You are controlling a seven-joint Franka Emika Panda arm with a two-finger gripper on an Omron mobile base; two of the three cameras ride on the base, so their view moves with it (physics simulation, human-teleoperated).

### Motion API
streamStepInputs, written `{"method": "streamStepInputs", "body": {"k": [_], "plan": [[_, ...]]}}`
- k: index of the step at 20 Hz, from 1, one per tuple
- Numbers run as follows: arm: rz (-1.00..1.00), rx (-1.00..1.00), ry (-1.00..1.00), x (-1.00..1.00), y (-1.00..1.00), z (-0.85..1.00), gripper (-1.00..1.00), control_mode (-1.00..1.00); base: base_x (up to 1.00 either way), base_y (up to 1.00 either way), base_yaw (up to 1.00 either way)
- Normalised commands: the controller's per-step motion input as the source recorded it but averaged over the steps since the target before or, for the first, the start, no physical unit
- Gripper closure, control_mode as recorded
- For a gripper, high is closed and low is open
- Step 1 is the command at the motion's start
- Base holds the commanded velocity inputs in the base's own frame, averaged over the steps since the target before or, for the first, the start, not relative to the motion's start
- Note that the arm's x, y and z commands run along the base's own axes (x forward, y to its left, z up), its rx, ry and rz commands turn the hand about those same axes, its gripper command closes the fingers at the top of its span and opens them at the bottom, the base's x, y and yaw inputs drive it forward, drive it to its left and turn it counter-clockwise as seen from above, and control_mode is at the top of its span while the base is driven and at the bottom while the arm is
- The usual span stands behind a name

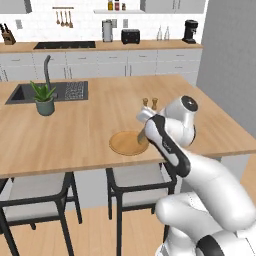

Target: Start the toaster. Once the lever pops up, take the bread to the plate on the dining counter.

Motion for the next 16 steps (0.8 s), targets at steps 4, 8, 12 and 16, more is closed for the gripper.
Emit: {"method": "streamStepInputs", "body": {"k": [4,8,12,16], "plan": [[0.14,0.10,0.03,0.94,-0.06,-0.42,1.00,-1.00,0.00,0.00,0.00],[0.12,0.05,0.00,0.89,0.00,-0.50,1.00,-1.00,0.00,0.00,0.00],[0.13,0.00,0.00,0.64,0.01,-0.52,1.00,-1.00,0.00,0.00,0.00],[0.14,0.00,-0.02,0.33,0.11,-0.41,1.00,-1.00,0.00,0.00,0.00]]}}
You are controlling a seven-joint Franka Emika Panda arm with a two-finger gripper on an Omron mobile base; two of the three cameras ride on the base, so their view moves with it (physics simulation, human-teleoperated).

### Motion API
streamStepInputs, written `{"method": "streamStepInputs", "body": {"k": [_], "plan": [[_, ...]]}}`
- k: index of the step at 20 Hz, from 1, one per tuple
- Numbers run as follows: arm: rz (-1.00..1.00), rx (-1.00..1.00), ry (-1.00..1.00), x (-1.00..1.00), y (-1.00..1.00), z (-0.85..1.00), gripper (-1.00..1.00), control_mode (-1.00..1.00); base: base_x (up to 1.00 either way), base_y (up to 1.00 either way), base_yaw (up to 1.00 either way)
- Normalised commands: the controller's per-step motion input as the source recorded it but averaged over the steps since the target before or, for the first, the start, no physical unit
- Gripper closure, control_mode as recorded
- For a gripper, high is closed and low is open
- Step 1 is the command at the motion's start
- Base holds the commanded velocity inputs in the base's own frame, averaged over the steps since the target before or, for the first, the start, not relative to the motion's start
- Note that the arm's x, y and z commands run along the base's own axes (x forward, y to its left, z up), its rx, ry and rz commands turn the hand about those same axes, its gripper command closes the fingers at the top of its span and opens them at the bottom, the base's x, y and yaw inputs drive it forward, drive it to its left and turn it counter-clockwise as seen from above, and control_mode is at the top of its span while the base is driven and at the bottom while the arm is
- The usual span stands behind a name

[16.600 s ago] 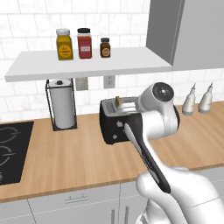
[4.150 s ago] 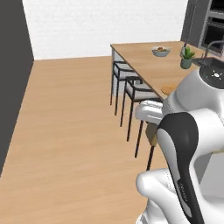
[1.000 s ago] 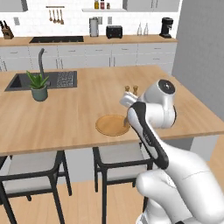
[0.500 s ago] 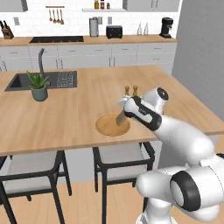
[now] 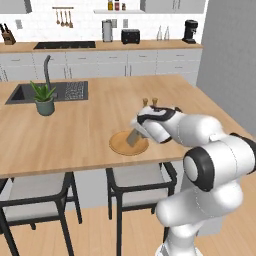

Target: Start the toaster. Once the lever pops up, take the bread to the plate on the dining counter.

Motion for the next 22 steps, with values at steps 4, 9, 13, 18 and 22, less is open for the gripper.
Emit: {"method": "streamStepInputs", "body": {"k": [4,9,13,18,22], "plan": [[0.12,0.00,-0.03,0.40,0.08,-0.26,1.00,-1.00,0.00,0.00,0.00],[0.09,0.00,-0.01,0.61,0.12,-0.18,1.00,-1.00,0.00,0.00,0.00],[0.06,-0.04,-0.01,0.41,0.21,-0.17,1.00,-1.00,0.00,0.00,0.00],[0.00,-0.12,0.00,0.23,0.13,-0.19,1.00,-1.00,0.00,0.00,0.00],[0.00,-0.15,0.00,0.03,0.23,-0.17,-1.00,-1.00,0.00,0.00,0.00]]}}
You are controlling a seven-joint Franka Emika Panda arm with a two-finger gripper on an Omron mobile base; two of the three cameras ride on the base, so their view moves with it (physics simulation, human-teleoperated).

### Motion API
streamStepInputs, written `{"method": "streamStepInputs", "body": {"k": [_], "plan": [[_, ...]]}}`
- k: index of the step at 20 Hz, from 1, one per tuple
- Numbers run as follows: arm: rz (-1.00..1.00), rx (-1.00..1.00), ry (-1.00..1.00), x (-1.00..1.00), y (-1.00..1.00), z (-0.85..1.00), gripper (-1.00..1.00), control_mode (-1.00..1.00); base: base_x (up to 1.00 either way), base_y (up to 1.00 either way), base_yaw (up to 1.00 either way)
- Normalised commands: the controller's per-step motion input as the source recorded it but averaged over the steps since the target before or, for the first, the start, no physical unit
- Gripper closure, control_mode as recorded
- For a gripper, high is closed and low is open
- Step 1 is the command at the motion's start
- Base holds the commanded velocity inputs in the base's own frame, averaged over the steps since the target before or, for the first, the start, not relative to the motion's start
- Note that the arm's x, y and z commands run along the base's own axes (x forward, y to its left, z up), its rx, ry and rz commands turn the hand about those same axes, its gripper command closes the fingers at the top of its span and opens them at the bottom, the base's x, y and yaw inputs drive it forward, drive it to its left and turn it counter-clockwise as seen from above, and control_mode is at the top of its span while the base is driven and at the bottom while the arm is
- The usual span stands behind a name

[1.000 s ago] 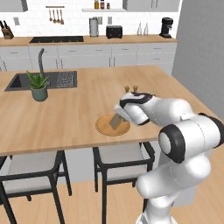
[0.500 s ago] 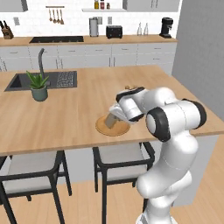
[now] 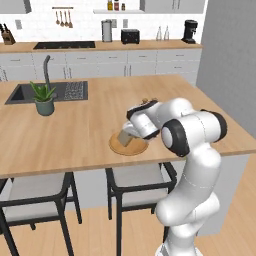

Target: Start the toaster. Once the lever pops up, take the bread to the plate on the dining counter.

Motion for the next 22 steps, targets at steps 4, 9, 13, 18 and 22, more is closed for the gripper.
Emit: {"method": "streamStepInputs", "body": {"k": [4,9,13,18,22], "plan": [[-0.08,-0.14,0.01,-0.01,0.06,0.00,-1.00,-1.00,0.00,0.00,0.00],[-0.21,-0.07,0.10,-0.04,-0.32,0.08,-1.00,-1.00,0.00,0.00,0.00],[-0.29,-0.02,0.10,-0.30,-0.53,0.37,-1.00,-1.00,0.00,0.00,0.00],[-0.31,-0.02,0.14,-0.43,-0.32,0.77,-1.00,-1.00,0.00,0.00,0.00],[-0.22,0.00,0.06,-0.51,-0.07,1.00,-1.00,-1.00,0.00,0.00,0.00]]}}
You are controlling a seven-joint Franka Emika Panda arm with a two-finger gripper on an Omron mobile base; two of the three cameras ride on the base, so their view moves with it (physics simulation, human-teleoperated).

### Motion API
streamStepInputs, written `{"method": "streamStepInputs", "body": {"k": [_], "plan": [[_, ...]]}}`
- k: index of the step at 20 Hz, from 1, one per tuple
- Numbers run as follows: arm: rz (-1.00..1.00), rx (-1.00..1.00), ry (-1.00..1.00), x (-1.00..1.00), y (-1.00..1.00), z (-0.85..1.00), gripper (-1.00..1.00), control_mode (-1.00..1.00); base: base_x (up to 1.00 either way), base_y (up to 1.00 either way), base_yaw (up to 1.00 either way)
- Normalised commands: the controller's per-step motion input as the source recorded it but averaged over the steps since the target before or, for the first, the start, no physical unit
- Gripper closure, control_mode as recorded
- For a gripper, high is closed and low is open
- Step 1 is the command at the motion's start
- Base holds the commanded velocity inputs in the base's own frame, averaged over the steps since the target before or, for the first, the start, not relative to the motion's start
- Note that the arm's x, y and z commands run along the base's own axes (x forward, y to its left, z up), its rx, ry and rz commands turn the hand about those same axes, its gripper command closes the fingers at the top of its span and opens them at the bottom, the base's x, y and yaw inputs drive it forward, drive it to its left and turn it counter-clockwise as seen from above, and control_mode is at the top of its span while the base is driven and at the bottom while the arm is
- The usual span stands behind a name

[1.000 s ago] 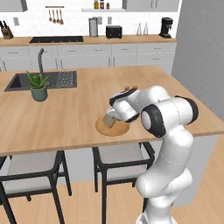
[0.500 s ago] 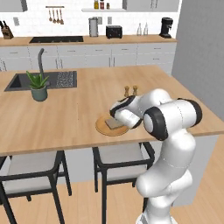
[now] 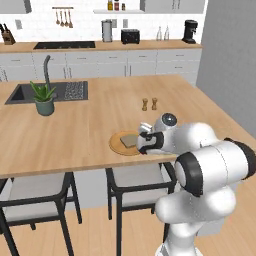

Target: Start the toaster. Once the lever pops up, take the bread to the plate on the dining counter.

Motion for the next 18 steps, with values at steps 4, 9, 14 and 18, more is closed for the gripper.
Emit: {"method": "streamStepInputs", "body": {"k": [4,9,14,18], "plan": [[-0.09,0.00,0.00,-0.41,0.00,1.00,-1.00,-1.00,0.00,0.00,0.00],[-0.01,0.00,0.02,-0.50,0.00,1.00,-1.00,-1.00,0.00,0.00,0.00],[0.00,0.00,0.17,-0.99,0.00,0.98,-1.00,-1.00,0.00,0.00,0.00],[-0.03,0.02,0.28,-1.00,0.00,0.64,-1.00,-1.00,0.00,0.00,0.00]]}}
